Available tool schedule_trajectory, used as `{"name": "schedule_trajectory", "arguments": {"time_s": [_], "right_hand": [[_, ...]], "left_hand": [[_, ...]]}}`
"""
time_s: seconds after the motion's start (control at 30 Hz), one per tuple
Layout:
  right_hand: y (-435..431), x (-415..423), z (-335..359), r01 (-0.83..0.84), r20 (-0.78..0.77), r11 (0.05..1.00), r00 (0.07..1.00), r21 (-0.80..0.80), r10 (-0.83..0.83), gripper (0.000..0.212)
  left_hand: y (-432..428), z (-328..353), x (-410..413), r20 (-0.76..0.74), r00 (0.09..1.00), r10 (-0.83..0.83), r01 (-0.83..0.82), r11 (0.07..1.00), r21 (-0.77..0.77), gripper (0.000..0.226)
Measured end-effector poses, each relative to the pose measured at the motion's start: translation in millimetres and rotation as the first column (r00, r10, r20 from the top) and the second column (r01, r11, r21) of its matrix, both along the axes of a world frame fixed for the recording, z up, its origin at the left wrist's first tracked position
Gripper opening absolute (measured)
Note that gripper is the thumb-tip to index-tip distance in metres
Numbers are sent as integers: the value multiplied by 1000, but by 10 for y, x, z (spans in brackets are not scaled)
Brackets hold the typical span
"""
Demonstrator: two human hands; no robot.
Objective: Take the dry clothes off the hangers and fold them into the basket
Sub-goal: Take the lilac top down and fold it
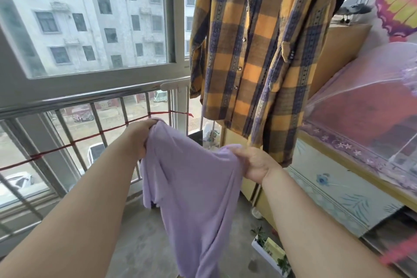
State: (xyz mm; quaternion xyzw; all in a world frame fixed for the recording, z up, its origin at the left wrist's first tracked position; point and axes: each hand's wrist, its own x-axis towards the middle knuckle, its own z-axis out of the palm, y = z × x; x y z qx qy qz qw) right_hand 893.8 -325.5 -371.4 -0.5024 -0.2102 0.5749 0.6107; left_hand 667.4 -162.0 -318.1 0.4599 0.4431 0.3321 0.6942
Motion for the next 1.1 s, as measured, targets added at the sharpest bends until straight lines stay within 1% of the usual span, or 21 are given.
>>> {"name": "schedule_trajectory", "arguments": {"time_s": [0.07,0.1,0.13,0.17,0.23,0.3,0.37,0.4,0.43,0.47,0.5,0.53,0.6,0.63,0.67,0.7,0.8,0.87,0.93,1.0,1.1], "right_hand": [[44,140,86,264,-274,953,937,152,-216,59],[44,195,133,303,-320,933,919,197,-231,58],[46,215,173,252,-227,953,951,169,-211,55],[47,179,199,159,-48,985,987,59,-156,49],[53,66,175,11,252,978,967,-207,42,36],[69,26,140,66,282,976,959,-210,-4,21],[71,31,201,136,130,990,983,-50,-128,28],[79,57,245,166,22,986,986,34,-166,33],[86,68,315,202,-79,974,978,105,-194,31],[97,83,372,231,-158,960,966,157,-206,27],[130,83,428,262,-212,948,952,182,-222,23],[162,66,491,278,-224,941,946,194,-233,22],[216,13,556,308,-193,939,941,155,-277,23],[243,4,548,337,-180,935,932,114,-314,23],[254,1,533,361,-174,930,922,66,-345,23],[248,1,519,367,-180,930,916,23,-358,23],[224,48,465,429,-248,902,881,55,-404,24],[167,64,473,427,-240,897,888,114,-392,13],[157,56,459,371,-95,928,923,-36,-373,17],[178,87,428,352,-14,925,934,-143,-358,25],[164,147,422,445,-239,895,872,26,-427,43]], "left_hand": [[33,44,-98,82,992,-92,93,996,-9,29],[70,54,-139,125,986,-114,115,993,-7,30],[101,49,-160,126,984,-122,123,992,0,29],[133,32,-158,70,990,-119,119,993,16,27],[171,-36,-166,-183,974,-134,142,989,31,31],[146,-71,-213,-272,934,-233,244,970,5,41],[110,-39,-311,8,915,-403,403,915,-15,48],[94,-23,-354,257,854,-453,450,890,72,59],[60,17,-400,505,729,-461,434,883,180,73],[65,-24,-462,668,582,-464,417,875,246,84],[214,-292,-499,774,450,-446,466,856,223,87],[263,-530,-499,794,435,-425,515,841,168,87],[66,-792,-392,616,698,-365,424,904,55,75],[51,-881,-313,513,793,-327,404,914,-41,59],[-21,-884,-221,503,793,-344,473,868,-152,49],[-89,-805,-126,509,817,-272,406,897,-174,46],[-75,-478,-68,597,791,-134,218,974,-70,44],[37,-417,-138,656,749,-97,179,982,-59,15],[69,-478,-202,574,811,-113,222,967,-123,43],[-18,-511,-195,503,840,-204,313,940,-140,42],[-49,-406,-125,403,891,-210,272,957,-103,24]]}}
